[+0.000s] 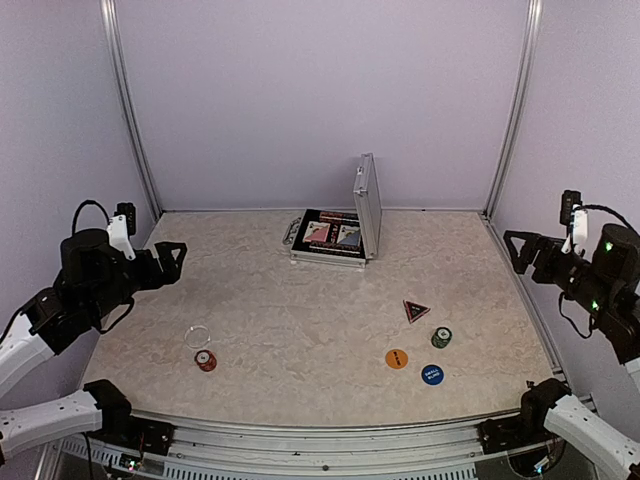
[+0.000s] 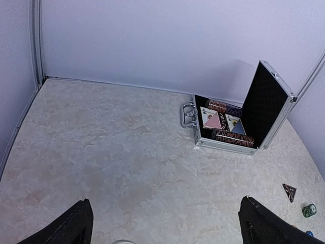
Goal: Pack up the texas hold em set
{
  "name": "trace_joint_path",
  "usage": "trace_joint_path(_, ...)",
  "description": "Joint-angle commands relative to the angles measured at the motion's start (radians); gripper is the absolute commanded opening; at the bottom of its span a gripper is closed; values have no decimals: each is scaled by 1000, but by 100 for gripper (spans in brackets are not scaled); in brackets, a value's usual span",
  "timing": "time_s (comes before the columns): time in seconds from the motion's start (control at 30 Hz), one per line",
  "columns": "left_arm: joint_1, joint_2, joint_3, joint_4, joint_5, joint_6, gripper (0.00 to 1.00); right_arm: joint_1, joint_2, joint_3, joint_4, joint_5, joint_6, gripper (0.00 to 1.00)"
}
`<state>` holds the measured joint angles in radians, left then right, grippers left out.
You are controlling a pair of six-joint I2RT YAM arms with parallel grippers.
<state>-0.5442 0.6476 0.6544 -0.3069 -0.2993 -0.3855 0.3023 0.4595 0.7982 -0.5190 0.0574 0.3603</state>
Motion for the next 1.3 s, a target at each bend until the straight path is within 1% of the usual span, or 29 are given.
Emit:
trace_joint_path(0.0,10,14,-6,18,5,-9,99,22,-13,-31,21,26,-19,100)
trace_joint_path(0.23,15,42,-4,45,52,-50,99,25,19,-44,25,4,-77,100)
trace_joint_path(0.33,15,58,-12,61,72,-77,99,25,59,-30,31,-3,-95,100)
trace_joint_path(0.5,14,110,-12,84,78,-136,99,24,142,6,30,-32,-73,100)
trace_joint_path(0.67,-3,185,-5,162,98,-174,99,24,158,-9,88,-56,-28,100)
trace_joint_path(0.7,-11,202,1,192,95,-178,99,25,163,-14,95,-81,-20,100)
trace_joint_path(0.83,-60,288,48,264,63,-170,99,24,183,-34,104,-97,6,100)
trace_joint_path(0.93,-81,388,108,293,50,-155,99,25,184,-57,117,-108,24,100)
trace_joint_path(1.13,-85,583,219,385,84,-133,99,24,185,-105,136,-125,38,100)
trace_joint_path(1.27,-77,713,311,393,90,-118,99,24,191,-126,134,-130,56,100)
